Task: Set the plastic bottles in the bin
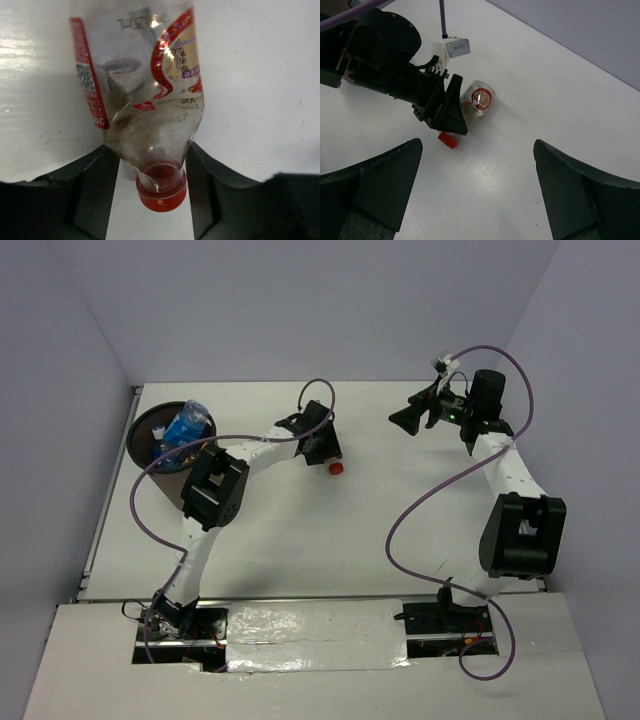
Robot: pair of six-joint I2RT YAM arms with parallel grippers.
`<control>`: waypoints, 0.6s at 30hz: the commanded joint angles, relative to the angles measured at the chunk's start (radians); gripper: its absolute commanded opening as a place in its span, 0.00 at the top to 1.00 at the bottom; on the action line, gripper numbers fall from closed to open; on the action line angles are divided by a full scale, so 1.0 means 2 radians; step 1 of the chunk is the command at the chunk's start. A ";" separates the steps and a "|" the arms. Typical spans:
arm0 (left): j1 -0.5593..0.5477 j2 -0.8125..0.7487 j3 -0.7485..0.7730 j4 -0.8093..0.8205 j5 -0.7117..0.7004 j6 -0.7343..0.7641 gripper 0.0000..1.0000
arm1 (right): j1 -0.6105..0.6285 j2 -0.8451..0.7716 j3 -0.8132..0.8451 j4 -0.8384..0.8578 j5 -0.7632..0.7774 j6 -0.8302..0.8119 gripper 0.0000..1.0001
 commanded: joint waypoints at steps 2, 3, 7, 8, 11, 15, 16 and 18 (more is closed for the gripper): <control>-0.002 0.049 -0.054 -0.087 -0.015 0.017 0.46 | -0.004 -0.026 -0.003 0.023 -0.012 0.004 0.00; -0.002 0.047 -0.058 -0.086 -0.016 0.020 0.57 | -0.004 -0.027 -0.003 0.023 -0.012 0.004 0.00; 0.001 0.023 -0.089 -0.057 0.015 0.042 0.84 | -0.004 -0.029 -0.005 0.024 -0.013 0.007 0.00; 0.002 0.007 -0.104 -0.036 0.024 0.047 0.87 | -0.003 -0.030 -0.006 0.024 -0.013 0.007 0.00; 0.004 -0.043 -0.121 -0.007 0.066 0.067 0.97 | -0.003 -0.034 -0.007 0.020 -0.015 0.005 0.00; 0.004 -0.139 -0.138 0.014 0.084 0.093 1.00 | -0.004 -0.039 -0.008 0.015 -0.018 0.003 0.00; 0.004 -0.158 -0.139 0.014 0.082 0.097 1.00 | -0.003 -0.039 -0.008 0.014 -0.018 0.003 0.00; 0.004 -0.211 -0.136 0.007 0.077 0.106 1.00 | -0.004 -0.039 -0.009 0.014 -0.020 0.005 0.00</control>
